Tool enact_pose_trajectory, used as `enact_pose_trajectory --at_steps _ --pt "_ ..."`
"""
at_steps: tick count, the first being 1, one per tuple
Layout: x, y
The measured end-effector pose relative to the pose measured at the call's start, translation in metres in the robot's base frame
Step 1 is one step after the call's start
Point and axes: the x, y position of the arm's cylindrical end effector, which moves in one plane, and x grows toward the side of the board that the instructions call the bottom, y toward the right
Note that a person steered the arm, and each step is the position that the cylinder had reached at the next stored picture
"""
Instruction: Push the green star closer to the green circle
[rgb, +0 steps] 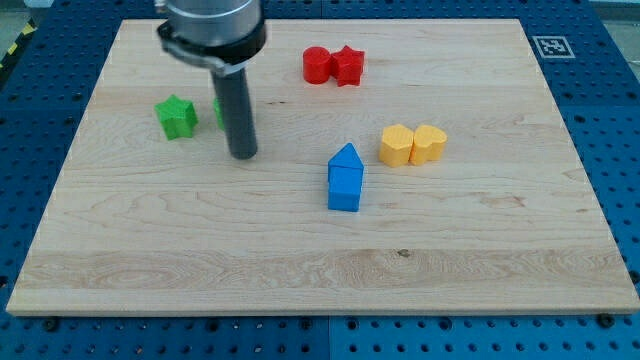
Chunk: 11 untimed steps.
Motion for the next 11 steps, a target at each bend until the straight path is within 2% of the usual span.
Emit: enact_pose_trajectory --at_steps 1,2,4,6,7,8,9,10,11 --pt "0.028 -0.035" --pt "0.033 -0.062" --pt "0.038 -0.071" --pt "0.053 -0.119" --pt "0.046 -0.155" --pt "0.019 -0.166" --pt "-0.037 -0.167" --pt "-0.055 -0.164" --pt "-0.068 -0.125"
